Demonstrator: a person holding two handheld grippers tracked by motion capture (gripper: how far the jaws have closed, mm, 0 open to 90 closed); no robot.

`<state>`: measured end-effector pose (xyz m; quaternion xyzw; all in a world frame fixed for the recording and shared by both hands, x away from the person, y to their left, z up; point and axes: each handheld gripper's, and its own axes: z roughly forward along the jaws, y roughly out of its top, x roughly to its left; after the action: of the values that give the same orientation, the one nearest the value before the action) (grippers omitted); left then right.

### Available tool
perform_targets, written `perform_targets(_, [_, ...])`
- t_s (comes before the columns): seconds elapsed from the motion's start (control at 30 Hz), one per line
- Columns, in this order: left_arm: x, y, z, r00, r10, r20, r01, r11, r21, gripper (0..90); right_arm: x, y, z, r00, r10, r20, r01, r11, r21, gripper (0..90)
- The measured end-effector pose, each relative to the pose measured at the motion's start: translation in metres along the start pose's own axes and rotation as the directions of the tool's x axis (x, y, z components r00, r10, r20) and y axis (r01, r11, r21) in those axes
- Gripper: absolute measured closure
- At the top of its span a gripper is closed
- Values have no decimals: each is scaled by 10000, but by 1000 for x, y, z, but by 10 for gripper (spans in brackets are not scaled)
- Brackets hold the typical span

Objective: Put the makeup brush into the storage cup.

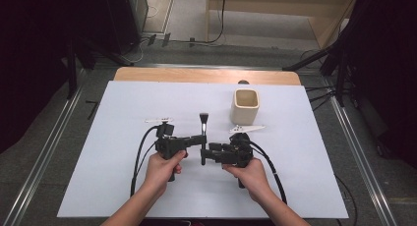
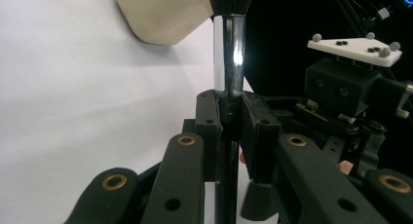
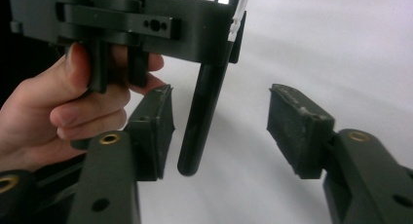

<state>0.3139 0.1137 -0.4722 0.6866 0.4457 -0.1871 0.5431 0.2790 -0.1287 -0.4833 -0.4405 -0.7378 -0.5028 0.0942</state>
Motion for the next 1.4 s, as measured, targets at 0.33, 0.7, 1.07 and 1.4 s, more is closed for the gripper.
perform_targets(0.33, [-8, -4, 3, 9997, 241, -104, -243, 9996, -144, 799, 2, -2, 2, 9995, 314, -72, -315, 9994, -164, 604])
perform_targets(0.7, [-9, -7, 5, 9996, 273, -99, -276, 9991, -331, 800, 3, -1, 4, 9986, 488, -212, -491, 9987, -144, 728])
perform_targets(1.07, [-8, -8, 6, 9996, 278, -83, -281, 9990, -355, 798, 1, -1, 4, 9964, 780, -342, -781, 9969, -19, 790])
perform_targets(1.4, [-10, -7, 7, 9975, 564, -415, -565, 9984, -17, 756, -1, -1, 4, 9969, 773, -151, -770, 9969, 160, 801])
